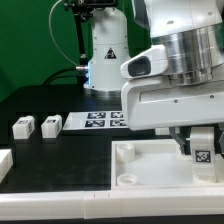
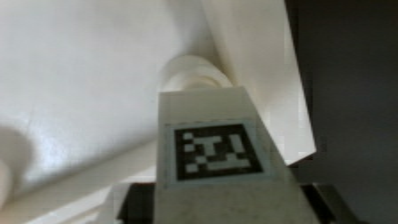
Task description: Assemble one leg
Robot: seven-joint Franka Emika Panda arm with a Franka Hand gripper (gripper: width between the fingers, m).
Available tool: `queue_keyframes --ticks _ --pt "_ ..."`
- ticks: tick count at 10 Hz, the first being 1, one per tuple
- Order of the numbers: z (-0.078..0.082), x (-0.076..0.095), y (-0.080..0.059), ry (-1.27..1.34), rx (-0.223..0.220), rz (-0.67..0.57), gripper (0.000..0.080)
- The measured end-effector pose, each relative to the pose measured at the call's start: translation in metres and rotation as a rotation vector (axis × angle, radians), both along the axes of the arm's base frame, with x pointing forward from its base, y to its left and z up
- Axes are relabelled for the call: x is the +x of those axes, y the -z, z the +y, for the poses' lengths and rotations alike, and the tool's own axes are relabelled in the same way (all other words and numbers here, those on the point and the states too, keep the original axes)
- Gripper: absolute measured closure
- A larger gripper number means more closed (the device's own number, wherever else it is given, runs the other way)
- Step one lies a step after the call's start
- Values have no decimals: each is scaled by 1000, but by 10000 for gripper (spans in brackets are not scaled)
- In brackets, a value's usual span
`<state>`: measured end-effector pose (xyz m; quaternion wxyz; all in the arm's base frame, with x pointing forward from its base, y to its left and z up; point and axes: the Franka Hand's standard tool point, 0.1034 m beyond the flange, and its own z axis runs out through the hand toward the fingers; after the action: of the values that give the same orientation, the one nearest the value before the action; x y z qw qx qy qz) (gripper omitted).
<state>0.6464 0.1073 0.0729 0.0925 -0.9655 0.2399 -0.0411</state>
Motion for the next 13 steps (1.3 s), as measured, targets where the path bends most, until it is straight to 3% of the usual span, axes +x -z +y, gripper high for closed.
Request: queue_keyframes --ticks 3,6,10,12,13 --pt "-4 -7 1 504 108 74 501" --pt "16 -13 5 973 216 164 501" --pt "18 -14 5 904 209 153 503" --pt "18 -15 3 543 143 101 186" --pt "22 -16 -2 382 104 82 186"
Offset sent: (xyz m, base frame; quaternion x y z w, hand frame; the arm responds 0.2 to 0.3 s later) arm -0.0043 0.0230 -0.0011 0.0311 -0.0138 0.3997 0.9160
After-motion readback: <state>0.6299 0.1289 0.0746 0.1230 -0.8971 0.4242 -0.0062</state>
